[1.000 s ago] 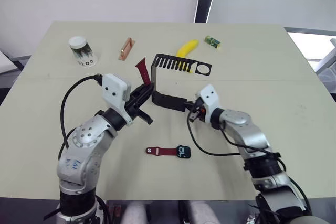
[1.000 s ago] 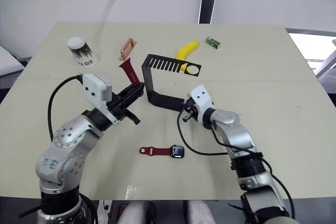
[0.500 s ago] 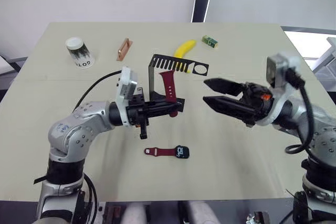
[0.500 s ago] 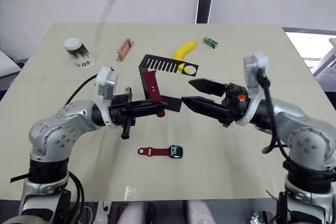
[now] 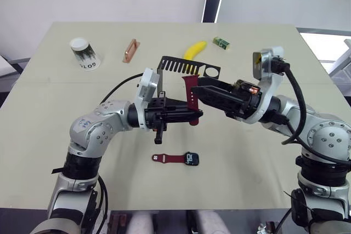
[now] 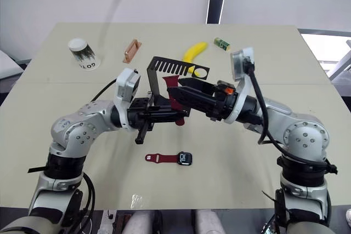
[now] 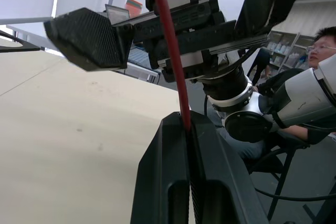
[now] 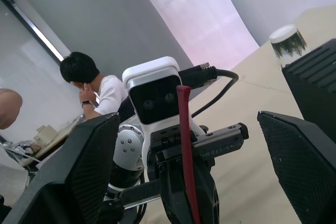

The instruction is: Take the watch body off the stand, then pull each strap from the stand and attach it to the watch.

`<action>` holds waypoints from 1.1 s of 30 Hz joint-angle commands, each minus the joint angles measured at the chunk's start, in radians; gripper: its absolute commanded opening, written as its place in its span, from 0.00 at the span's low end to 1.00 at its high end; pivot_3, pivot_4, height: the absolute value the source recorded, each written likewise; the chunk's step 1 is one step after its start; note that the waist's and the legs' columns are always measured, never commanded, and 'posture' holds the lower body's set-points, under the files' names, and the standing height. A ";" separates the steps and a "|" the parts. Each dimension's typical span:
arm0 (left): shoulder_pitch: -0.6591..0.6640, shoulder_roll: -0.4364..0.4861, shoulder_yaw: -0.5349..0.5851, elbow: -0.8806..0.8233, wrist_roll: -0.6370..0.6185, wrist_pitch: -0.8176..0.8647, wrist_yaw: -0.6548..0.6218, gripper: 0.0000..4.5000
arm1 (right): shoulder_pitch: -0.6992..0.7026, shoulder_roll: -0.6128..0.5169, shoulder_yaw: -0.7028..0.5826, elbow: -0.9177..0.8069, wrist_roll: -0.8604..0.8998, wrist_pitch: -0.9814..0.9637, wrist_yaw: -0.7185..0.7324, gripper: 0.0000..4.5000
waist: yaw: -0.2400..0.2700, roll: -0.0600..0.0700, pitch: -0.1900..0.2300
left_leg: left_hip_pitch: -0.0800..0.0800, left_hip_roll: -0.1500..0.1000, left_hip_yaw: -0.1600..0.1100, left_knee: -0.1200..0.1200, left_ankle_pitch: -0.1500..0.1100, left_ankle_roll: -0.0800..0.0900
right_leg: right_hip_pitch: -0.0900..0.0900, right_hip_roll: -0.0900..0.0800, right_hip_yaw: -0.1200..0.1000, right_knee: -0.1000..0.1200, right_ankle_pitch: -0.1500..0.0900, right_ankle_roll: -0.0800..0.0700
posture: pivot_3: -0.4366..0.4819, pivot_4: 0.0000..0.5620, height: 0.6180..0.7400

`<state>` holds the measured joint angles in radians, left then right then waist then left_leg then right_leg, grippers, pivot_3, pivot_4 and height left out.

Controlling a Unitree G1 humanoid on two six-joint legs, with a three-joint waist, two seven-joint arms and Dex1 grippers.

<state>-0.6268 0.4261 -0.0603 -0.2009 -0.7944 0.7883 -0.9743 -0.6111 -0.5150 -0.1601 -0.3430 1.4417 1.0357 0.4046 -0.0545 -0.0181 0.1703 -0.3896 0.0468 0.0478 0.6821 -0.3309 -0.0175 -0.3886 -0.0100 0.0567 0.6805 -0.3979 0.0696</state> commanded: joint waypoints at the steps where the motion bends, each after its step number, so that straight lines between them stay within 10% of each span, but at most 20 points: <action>1: -0.014 -0.006 -0.003 -0.022 0.001 -0.017 -0.008 0.00 | -0.028 -0.003 0.001 -0.010 -0.020 -0.025 -0.004 0.88 | -0.001 0.000 0.000 | 0.000 0.000 0.000 0.000 0.000 0.000 | 0.000 0.000 0.000 0.000 0.000 0.000 | 0.48 0.27 1.00; 4: -0.010 -0.013 -0.004 -0.034 -0.005 -0.012 0.001 0.00 | -0.030 -0.006 0.007 -0.016 -0.034 -0.028 0.015 0.72 | -0.001 0.000 0.000 | -0.001 0.000 0.000 0.000 0.000 0.000 | -0.002 0.000 0.000 0.001 0.000 0.000 | 0.48 0.27 1.00; 24: -0.015 -0.013 0.002 -0.044 -0.002 -0.013 0.010 0.00 | -0.039 0.002 0.024 -0.024 -0.062 -0.048 0.048 0.61 | -0.001 0.000 0.000 | -0.001 0.000 0.000 0.000 0.000 0.000 | -0.002 0.000 0.000 0.001 0.000 0.000 | 0.48 0.27 1.00; 28: -0.014 -0.014 0.001 -0.044 -0.002 -0.014 0.012 0.00 | -0.039 0.002 0.021 -0.025 -0.058 -0.048 0.049 0.36 | -0.001 0.000 0.000 | -0.001 0.000 0.000 0.000 0.000 0.000 | -0.002 0.000 0.000 0.001 0.000 0.000 | 0.48 0.27 1.00; 33: -0.015 -0.013 0.000 -0.036 0.002 -0.019 0.008 0.00 | -0.044 -0.002 0.025 -0.024 -0.064 -0.046 0.050 0.36 | -0.001 0.000 0.000 | -0.001 0.000 0.000 0.000 0.000 0.000 | -0.002 0.000 0.000 0.000 0.000 0.000 | 0.48 0.27 1.00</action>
<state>-0.6266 0.4116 -0.0623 -0.1971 -0.7907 0.7848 -0.9608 -0.6351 -0.5147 -0.1249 -0.3413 1.3644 1.0039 0.4291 -0.0553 -0.0181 0.1703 -0.3906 0.0469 0.0478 0.6821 -0.3309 -0.0175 -0.3903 -0.0101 0.0568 0.6810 -0.3979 0.0696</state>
